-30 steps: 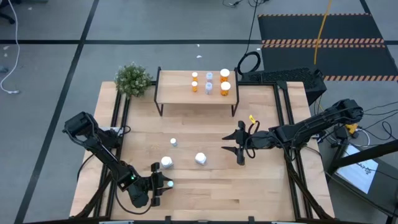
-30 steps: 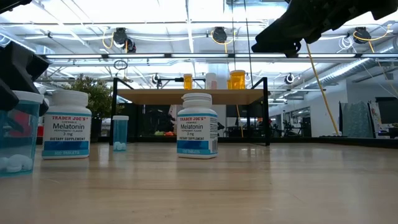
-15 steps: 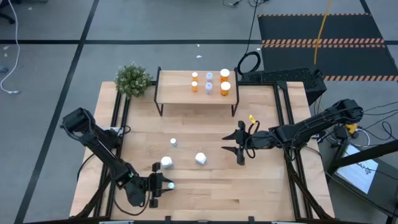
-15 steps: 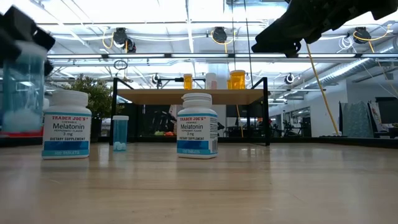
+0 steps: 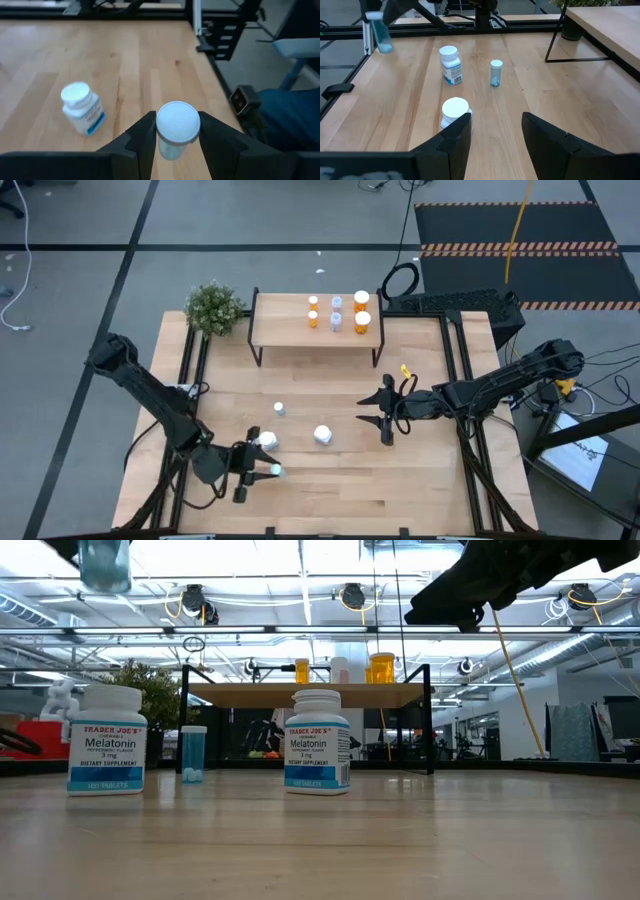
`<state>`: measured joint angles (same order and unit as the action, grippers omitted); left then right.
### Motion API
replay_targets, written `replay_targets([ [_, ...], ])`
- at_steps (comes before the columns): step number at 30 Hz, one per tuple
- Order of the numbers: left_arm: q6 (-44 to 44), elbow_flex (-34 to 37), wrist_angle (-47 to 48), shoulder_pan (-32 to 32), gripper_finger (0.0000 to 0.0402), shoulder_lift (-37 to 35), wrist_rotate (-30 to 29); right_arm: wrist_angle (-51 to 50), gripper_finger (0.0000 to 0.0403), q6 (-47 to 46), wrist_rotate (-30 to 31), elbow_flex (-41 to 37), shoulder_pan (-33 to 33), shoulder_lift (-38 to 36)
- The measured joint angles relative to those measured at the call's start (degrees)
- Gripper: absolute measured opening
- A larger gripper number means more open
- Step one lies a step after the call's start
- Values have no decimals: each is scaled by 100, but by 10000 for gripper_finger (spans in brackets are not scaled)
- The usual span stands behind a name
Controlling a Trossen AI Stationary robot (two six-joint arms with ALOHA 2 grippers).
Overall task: Pick and place medicine bottles onto shelf by color
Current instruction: Put the bottom small blue pill bottle on the shelf
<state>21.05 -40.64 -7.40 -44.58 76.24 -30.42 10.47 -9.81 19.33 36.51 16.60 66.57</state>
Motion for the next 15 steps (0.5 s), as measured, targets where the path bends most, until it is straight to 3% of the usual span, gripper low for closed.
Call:
replay_targets([
  [8, -497, 0, 441, 408, 140, -662, 297, 0, 169, -1, 0, 0, 0, 0],
  [15, -1100, 0, 601, 894, 140, -1261, 1093, -1, 169, 2, 1, 0, 0, 0],
])
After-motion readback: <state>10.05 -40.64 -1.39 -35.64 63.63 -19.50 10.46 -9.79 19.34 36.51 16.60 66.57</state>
